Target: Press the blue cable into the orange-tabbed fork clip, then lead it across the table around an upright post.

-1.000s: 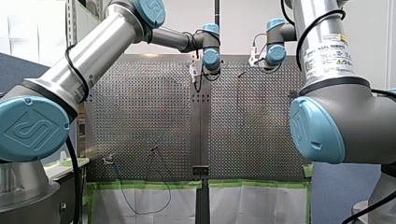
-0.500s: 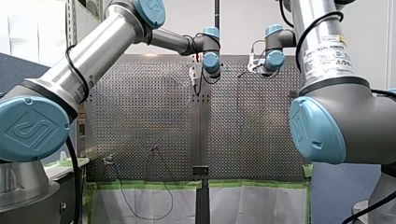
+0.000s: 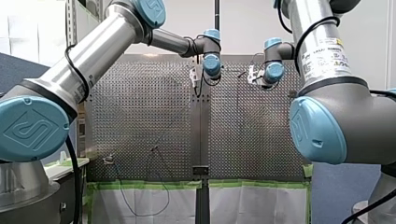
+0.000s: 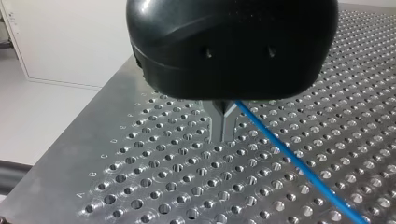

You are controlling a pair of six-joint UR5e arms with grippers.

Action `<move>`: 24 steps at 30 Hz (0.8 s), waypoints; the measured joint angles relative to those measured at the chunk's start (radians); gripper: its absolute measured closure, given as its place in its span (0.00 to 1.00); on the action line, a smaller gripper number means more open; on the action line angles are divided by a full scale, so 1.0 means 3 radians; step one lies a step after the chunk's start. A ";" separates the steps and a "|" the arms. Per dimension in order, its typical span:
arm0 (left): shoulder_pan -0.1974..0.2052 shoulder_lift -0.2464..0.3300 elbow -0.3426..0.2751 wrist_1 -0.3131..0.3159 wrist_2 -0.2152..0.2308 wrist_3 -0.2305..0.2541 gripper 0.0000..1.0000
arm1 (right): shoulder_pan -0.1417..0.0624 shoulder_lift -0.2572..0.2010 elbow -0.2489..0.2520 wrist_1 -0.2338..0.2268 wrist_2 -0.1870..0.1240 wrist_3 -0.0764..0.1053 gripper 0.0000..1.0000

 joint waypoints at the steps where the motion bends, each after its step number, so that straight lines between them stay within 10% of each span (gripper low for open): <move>1: -0.0001 0.0000 0.0000 0.0001 -0.0004 -0.0001 0.98 | -0.0009 0.0008 0.0023 -0.0033 0.0000 0.0008 1.00; 24: 0.0019 -0.0150 0.0000 0.0109 -0.0048 0.0005 0.98 | -0.0153 0.0203 0.0101 -0.0231 -0.0085 -0.0023 1.00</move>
